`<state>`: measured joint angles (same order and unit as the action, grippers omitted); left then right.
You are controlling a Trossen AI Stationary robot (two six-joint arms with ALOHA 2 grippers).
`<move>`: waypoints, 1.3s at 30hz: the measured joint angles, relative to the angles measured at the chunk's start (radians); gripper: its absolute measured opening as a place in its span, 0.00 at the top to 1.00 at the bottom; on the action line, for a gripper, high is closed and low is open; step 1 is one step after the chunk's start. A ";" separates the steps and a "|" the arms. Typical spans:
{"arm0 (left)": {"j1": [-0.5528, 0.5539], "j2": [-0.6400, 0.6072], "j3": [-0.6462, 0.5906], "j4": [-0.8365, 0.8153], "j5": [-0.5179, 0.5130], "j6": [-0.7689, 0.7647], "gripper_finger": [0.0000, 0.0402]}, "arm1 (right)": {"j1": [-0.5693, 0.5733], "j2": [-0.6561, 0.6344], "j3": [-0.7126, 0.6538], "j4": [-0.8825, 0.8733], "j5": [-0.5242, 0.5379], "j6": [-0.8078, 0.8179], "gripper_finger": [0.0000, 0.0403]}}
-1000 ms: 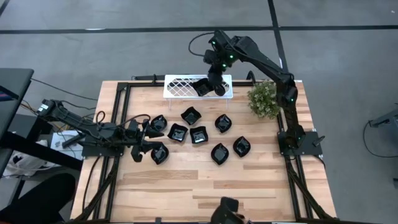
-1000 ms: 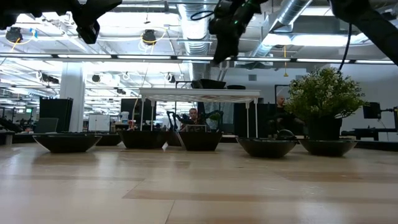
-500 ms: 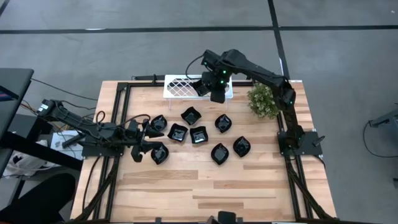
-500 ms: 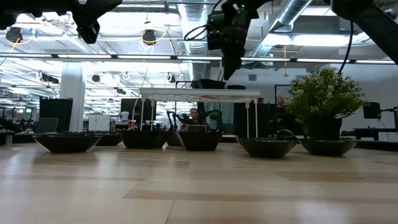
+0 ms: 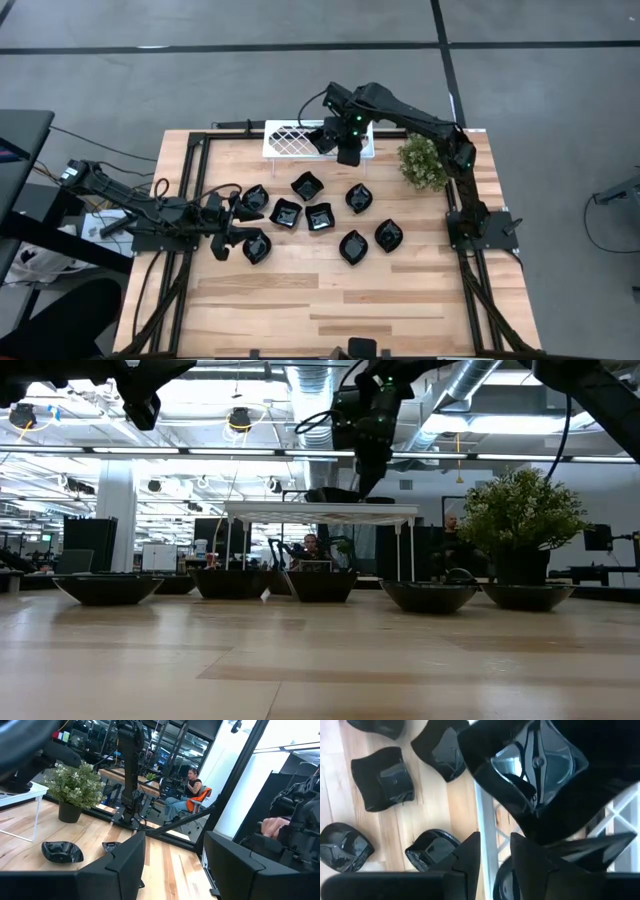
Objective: Pick & Place Mini shaped plates
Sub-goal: Stack the distorted square plate on top of the other distorted square plate on the shelf, then stack the distorted square plate on top of the other distorted square plates on the shelf
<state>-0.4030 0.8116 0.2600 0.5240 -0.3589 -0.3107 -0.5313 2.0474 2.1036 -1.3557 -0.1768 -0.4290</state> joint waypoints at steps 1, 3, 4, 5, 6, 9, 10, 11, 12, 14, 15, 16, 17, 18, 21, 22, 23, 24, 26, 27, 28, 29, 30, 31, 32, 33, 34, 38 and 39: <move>0.000 0.000 0.000 0.000 0.000 0.000 0.49 | 0.001 0.000 0.000 0.004 0.000 0.000 0.75; 0.000 0.000 0.000 0.000 0.000 0.000 0.49 | 0.001 0.000 0.003 0.004 -0.001 0.000 0.75; 0.000 0.000 0.000 0.000 0.000 0.000 0.49 | 0.002 0.000 0.004 0.008 -0.001 -0.001 0.75; 0.000 0.000 0.000 0.000 0.000 0.000 0.49 | 0.002 0.000 0.005 0.013 -0.001 -0.006 0.75; 0.000 0.000 0.000 0.000 0.000 0.000 0.49 | 0.001 0.000 0.005 0.017 -0.001 -0.010 0.75; 0.000 0.000 0.000 0.000 0.000 0.000 0.49 | 0.000 0.000 0.005 0.028 0.000 -0.012 0.75; 0.000 0.000 0.000 0.000 0.000 0.000 0.49 | 0.000 0.000 0.005 0.029 0.000 -0.013 0.75; 0.000 0.000 0.000 0.000 0.000 0.000 0.49 | 0.000 0.000 0.005 0.031 0.000 -0.012 0.75; 0.000 0.000 0.000 0.000 0.000 0.000 0.49 | 0.000 0.000 0.005 0.033 0.000 -0.011 0.75; 0.000 0.000 0.000 0.000 0.000 0.000 0.49 | 0.001 0.000 0.005 0.026 -0.001 -0.007 0.75; 0.000 0.000 0.000 0.000 0.000 0.000 0.49 | 0.001 0.000 0.005 0.021 -0.001 -0.007 0.75; 0.000 0.000 0.000 0.000 0.000 0.000 0.49 | 0.001 0.000 0.005 0.015 -0.001 -0.007 0.75; 0.000 0.000 0.000 0.000 0.000 0.000 0.49 | 0.001 0.000 0.005 0.010 -0.001 -0.006 0.75; 0.000 0.000 0.000 0.000 0.000 0.000 0.49 | 0.002 0.000 0.005 0.004 -0.002 -0.002 0.75; 0.000 0.000 0.000 0.000 0.000 0.000 0.49 | 0.005 -0.011 0.005 -0.011 -0.004 0.021 0.75; 0.000 0.000 0.000 0.000 0.000 0.000 0.49 | 0.007 -0.017 0.005 -0.017 -0.004 0.028 0.75; 0.000 0.000 0.000 0.000 0.000 0.000 0.49 | 0.009 -0.025 0.005 -0.028 -0.005 0.034 0.75; 0.000 0.000 0.000 0.000 0.000 0.000 0.49 | 0.012 -0.033 0.005 -0.040 -0.005 0.041 0.75; 0.000 0.000 0.000 0.000 0.000 0.000 0.49 | 0.021 -0.050 0.006 -0.056 -0.005 0.055 0.75; 0.000 0.000 0.000 0.000 0.000 0.000 0.49 | 0.023 -0.059 0.006 -0.064 -0.005 0.062 0.75; 0.000 0.000 0.000 0.000 0.000 0.000 0.49 | 0.028 -0.071 0.006 -0.072 -0.006 0.064 0.75; 0.000 0.000 0.000 0.000 0.000 0.000 0.49 | 0.032 -0.084 0.006 -0.078 -0.006 0.067 0.75; 0.000 0.000 0.000 0.000 0.000 0.000 0.49 | 0.037 -0.097 0.006 -0.081 -0.005 0.075 0.75; 0.000 0.000 0.000 0.000 0.000 0.000 0.49 | 0.041 -0.110 0.006 -0.081 -0.005 0.089 0.75; 0.000 0.000 0.000 0.000 0.000 0.000 0.49 | 0.044 -0.125 0.006 -0.082 -0.006 0.102 0.75; 0.000 0.000 0.000 0.000 0.000 0.000 0.49 | 0.047 -0.140 0.006 -0.084 -0.006 0.112 0.75; 0.000 0.000 0.000 0.000 0.000 0.000 0.49 | 0.049 -0.155 0.006 -0.088 -0.006 0.119 0.75; 0.000 0.000 0.000 0.000 0.000 0.000 0.49 | 0.047 -0.216 0.005 -0.113 -0.007 0.143 0.75; 0.000 0.000 0.000 0.000 0.000 0.000 0.49 | 0.047 -0.231 0.000 -0.116 -0.009 0.150 0.75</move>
<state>-0.4030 0.8116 0.2600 0.5240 -0.3589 -0.3111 -0.4847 1.8164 2.1041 -1.4714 -0.1855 -0.2788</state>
